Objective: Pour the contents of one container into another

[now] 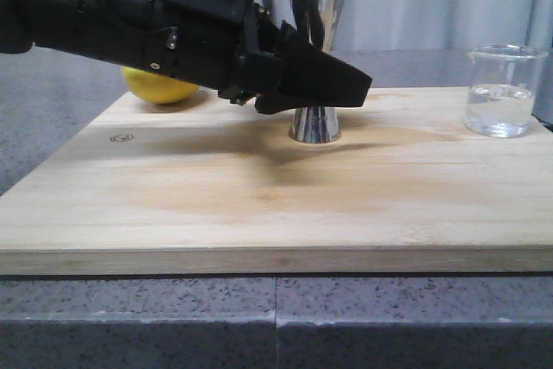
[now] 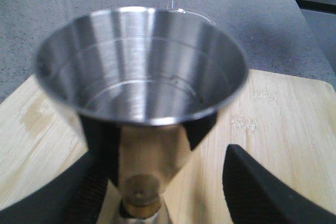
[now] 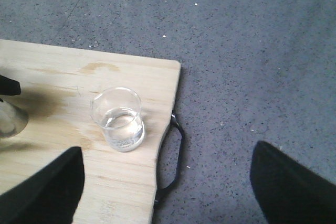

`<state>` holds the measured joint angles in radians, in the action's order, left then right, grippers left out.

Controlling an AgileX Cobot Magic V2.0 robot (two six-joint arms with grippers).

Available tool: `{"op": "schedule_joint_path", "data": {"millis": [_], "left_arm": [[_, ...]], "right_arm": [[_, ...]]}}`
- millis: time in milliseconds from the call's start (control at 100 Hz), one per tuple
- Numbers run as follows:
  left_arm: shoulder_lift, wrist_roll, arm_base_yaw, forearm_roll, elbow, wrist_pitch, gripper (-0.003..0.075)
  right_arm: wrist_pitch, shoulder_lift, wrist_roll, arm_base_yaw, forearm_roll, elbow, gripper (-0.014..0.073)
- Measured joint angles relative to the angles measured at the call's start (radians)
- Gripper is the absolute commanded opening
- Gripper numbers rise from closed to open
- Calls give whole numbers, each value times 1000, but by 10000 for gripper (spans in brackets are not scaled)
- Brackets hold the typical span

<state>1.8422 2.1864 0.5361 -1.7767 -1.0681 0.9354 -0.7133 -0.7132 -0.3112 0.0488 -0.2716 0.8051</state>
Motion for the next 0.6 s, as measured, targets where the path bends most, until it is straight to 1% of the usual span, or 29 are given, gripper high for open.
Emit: {"op": "schedule_joint_path", "data": {"millis": [50, 450, 600], "left_arm": [[0, 0, 0, 0, 0, 0, 398], [0, 0, -2, 0, 0, 4, 160], [0, 0, -2, 0, 0, 12, 98]], "right_arm": [[0, 0, 0, 0, 0, 0, 585], [0, 0, 0, 0, 0, 0, 585], [0, 0, 0, 0, 0, 0, 585]]}}
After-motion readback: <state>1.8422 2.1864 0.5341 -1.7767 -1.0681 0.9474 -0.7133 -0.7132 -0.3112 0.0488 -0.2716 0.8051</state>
